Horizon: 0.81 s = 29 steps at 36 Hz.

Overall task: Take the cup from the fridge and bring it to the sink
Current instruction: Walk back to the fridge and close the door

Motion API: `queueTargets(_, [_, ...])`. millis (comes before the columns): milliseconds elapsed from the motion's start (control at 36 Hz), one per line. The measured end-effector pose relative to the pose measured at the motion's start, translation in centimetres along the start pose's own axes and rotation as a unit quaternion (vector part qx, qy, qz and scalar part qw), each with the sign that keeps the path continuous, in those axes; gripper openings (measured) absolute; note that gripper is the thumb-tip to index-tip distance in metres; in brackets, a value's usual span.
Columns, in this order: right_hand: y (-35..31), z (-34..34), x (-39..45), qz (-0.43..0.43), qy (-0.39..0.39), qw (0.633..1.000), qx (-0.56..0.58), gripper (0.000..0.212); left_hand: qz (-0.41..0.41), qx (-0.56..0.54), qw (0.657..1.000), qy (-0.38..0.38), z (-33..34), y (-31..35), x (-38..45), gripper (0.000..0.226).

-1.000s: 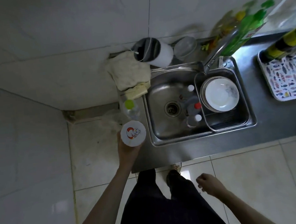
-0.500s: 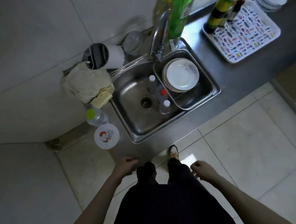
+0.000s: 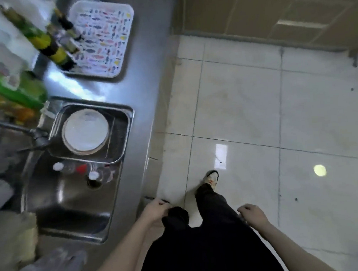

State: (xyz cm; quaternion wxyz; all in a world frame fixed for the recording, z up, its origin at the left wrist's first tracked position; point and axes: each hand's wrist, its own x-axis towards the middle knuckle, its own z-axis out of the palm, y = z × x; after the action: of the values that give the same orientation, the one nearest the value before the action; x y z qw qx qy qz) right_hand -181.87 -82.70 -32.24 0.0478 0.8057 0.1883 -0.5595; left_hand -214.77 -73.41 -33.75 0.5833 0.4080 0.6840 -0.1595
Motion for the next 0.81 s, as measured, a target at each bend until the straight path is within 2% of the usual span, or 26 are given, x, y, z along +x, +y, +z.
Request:
queueTargets(83, [2.1,-3.0,1.8,0.027,0.008,0.997,0.065,0.023,0.005,0.052,0.999,-0.009,0.8,6.6,1.4,0.038])
queueTargets(167, [3.1,-6.4,3.9,0.034,0.005,0.994,0.1,0.026,0.013,0.084,0.996,-0.01,1.7,13.5,2.7,0.021])
queueTargets(194, [3.3,-7.8,4.7,0.032,0.004,0.995,0.095,0.026,0.022,0.098,0.995,-0.011,2.1,15.6,3.3,0.023])
queueTargets(278, [3.5,-12.5,6.4,0.035,-0.033,0.994,0.102,0.02,0.053,0.146,0.988,-0.022,3.5,22.0,3.9,0.019])
queueTargets(361, [3.4,-18.2,8.4,0.037,-0.055,0.989,0.133,0.017,0.079,0.179,0.981,-0.012,4.6,28.2,4.7,0.027])
queueTargets(556, [1.7,-32.4,12.0,0.012,0.011,0.974,0.224,0.015,0.09,0.243,0.965,-0.025,6.0,40.8,6.2,0.029])
queueTargets(694, [0.8,-41.7,16.1,0.003,0.049,0.957,0.286,0.022,0.073,0.294,0.952,-0.038,7.6,49.6,10.1,0.033])
queueTargets(806, [1.0,-48.1,19.5,0.014,0.067,0.944,0.323,0.023,0.026,0.324,0.945,-0.029,9.7,57.4,14.6,0.028])
